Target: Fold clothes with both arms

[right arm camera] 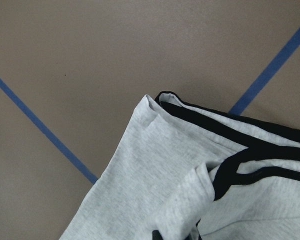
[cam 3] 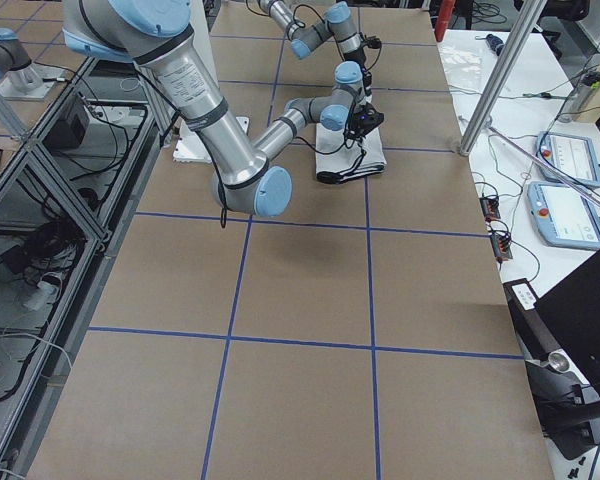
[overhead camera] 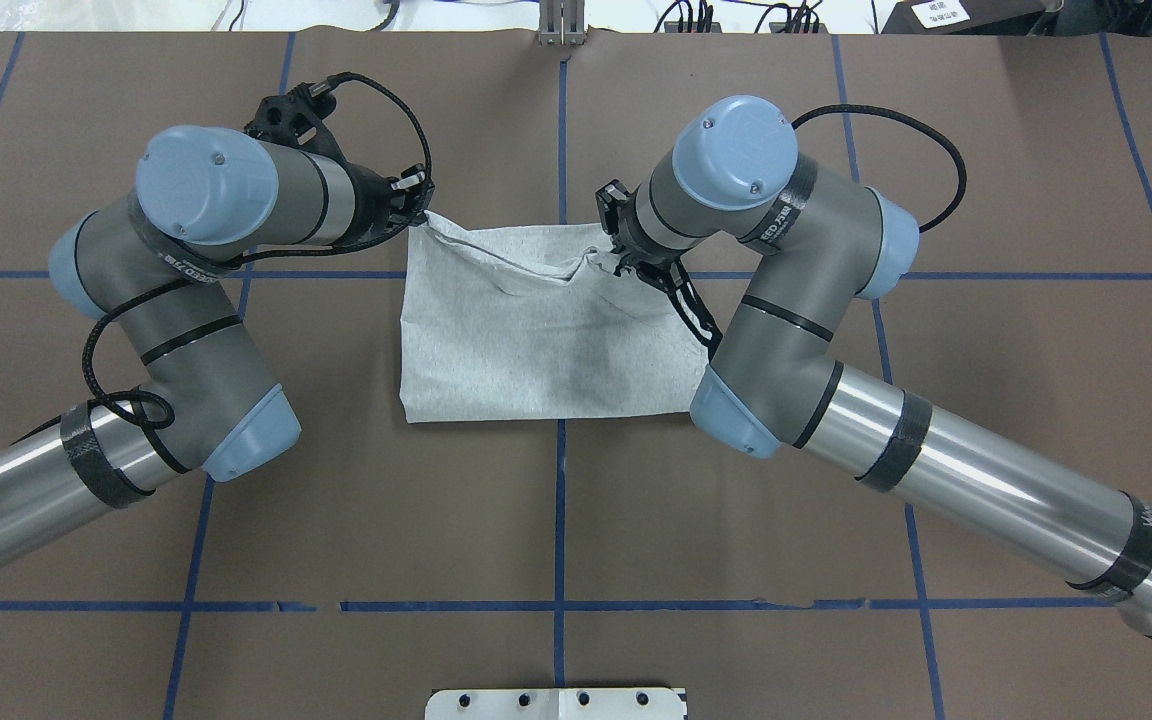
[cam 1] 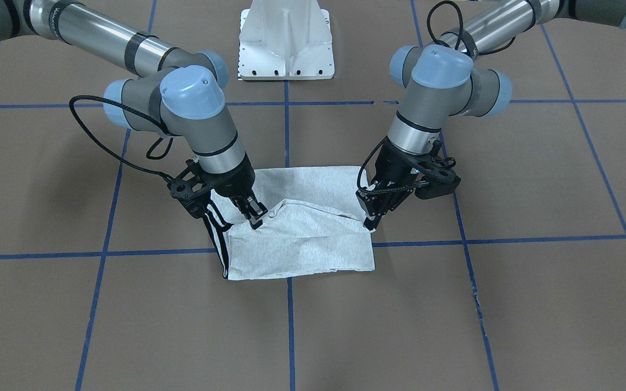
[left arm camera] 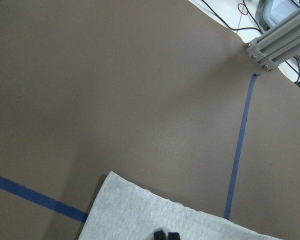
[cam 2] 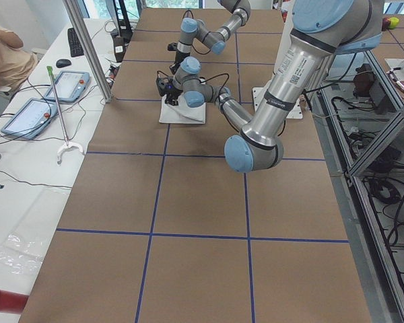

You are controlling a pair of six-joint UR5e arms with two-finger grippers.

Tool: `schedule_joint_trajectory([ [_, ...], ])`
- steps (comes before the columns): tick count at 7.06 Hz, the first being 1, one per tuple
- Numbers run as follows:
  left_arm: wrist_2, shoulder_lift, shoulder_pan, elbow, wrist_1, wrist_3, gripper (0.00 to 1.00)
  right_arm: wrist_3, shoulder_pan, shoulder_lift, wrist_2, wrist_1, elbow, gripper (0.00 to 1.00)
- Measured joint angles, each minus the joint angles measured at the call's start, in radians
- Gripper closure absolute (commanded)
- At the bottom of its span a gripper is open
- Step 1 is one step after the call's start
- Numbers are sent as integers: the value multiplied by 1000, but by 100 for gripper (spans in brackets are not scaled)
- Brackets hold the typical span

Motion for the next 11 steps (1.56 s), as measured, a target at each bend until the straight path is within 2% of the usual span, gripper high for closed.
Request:
schedule_joint_trajectory([
  [1,0,-1,-2,5,0,2,100,0,7,-10,7,-4,15,65],
  [2,0,-2,-2,16,-1,1,93,-1,10,-18,10,-6,21,42],
  [3,1,-11,-2,39,-3,1,82,-4,12,-23,8,-5,15,0],
  [4,2,-29,-2,70,-7,4,52,-14,13,-24,3,-3,2,0],
  [5,4,-39,-6,99,-22,6,44,-37,16,-21,-2,-1,-18,0],
  [8,3,-44,-70,183,-98,106,45,-184,76,-14,-3,4,-91,0],
  [10,-28,-21,-100,175,-102,243,45,-347,128,-35,28,4,-102,0],
  [11,-89,26,-131,143,-101,383,45,-465,172,-78,85,4,-89,0],
])
